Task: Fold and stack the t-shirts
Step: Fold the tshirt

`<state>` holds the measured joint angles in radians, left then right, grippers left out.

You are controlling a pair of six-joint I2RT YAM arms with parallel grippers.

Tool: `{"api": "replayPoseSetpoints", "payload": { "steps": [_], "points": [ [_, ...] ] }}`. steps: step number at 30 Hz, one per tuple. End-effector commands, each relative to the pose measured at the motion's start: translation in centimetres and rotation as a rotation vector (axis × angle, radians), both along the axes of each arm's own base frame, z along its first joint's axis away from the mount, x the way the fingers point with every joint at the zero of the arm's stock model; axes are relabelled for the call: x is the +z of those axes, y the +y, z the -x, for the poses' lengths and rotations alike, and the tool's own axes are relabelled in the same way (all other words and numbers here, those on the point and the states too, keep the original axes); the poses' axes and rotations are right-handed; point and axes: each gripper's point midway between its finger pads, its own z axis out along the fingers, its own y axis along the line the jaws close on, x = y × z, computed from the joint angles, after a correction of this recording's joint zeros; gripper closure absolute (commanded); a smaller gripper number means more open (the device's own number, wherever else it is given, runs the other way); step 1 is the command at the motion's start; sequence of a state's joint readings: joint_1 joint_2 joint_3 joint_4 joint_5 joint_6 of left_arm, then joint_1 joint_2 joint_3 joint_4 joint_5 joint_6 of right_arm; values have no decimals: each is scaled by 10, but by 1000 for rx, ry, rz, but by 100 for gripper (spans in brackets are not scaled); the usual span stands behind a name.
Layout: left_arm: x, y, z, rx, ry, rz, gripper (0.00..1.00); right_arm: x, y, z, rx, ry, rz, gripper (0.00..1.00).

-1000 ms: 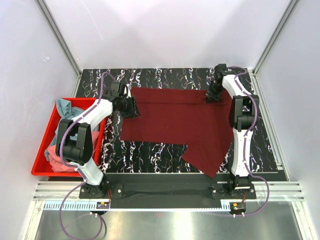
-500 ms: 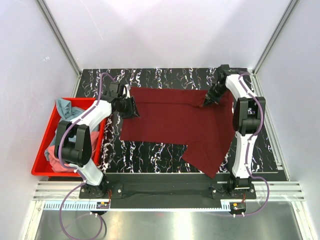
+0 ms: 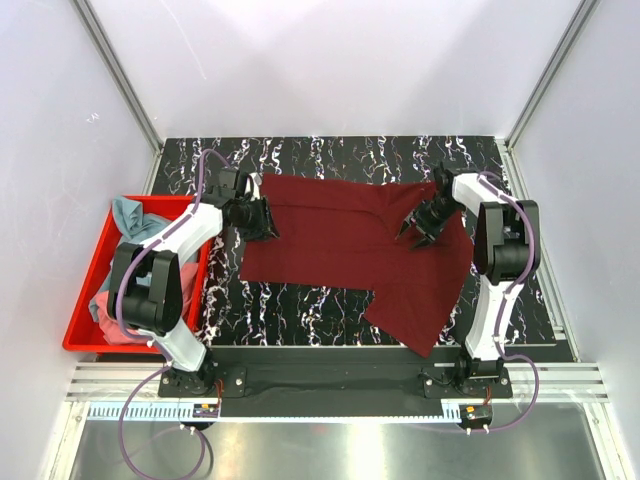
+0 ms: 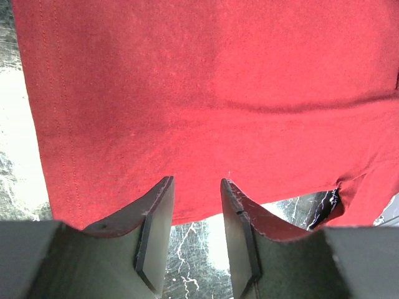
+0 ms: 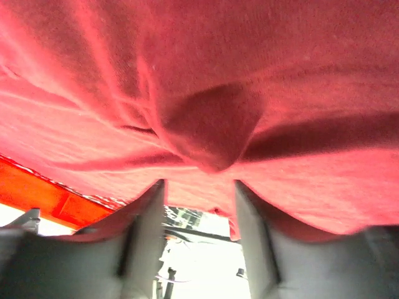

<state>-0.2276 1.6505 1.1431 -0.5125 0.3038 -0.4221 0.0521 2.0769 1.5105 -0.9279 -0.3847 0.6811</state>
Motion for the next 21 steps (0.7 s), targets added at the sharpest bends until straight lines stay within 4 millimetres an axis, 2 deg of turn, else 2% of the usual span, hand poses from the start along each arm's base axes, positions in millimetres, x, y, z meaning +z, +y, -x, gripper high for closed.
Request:
{"api": "replayPoseSetpoints", "payload": {
  "steps": [1, 2, 3, 4, 5, 6, 7, 8, 10, 12, 13, 14, 16, 21],
  "points": [
    [28, -1, -13, -4, -103, 19, 59, 48, -8, -29, 44, -240, 34, 41],
    [29, -1, -14, -4, -107, 16, 59, 58, -16, -37, 45, -292, 59, 41],
    [33, 0, -19, -1, -116, 11, 59, 62, -32, -46, 38, -326, 108, 42],
    [35, 0, -22, -1, -122, 5, 59, 77, -40, -62, 30, -377, 136, 42],
    [36, 0, -25, 0, -126, 4, 59, 75, -58, -72, 13, -386, 179, 43],
    [38, 0, -29, 7, -133, -1, 59, 78, -68, -82, 5, -405, 207, 44],
    [41, -1, -37, 7, -143, 1, 59, 95, -81, -103, -15, -467, 242, 45],
    [45, -3, -44, 8, -154, 2, 59, 84, -93, -113, -10, -458, 293, 48],
    [51, -5, -61, 15, -171, 1, 59, 83, -112, -139, -33, -490, 336, 52],
    [53, -7, -73, 21, -187, 11, 59, 77, -126, -154, -55, -496, 338, 53],
    [54, -9, -79, 29, -194, 21, 59, 84, -130, -165, -64, -522, 331, 53],
    [48, -10, -86, 32, -189, 25, 59, 69, -139, -168, -65, -498, 326, 53],
    [46, -12, -98, 42, -201, 35, 59, 61, -146, -177, -53, -505, 330, 49],
    [26, -14, -128, 78, -192, 71, 58, 48, -153, -197, 2, -567, 331, 46]
  ]
}}
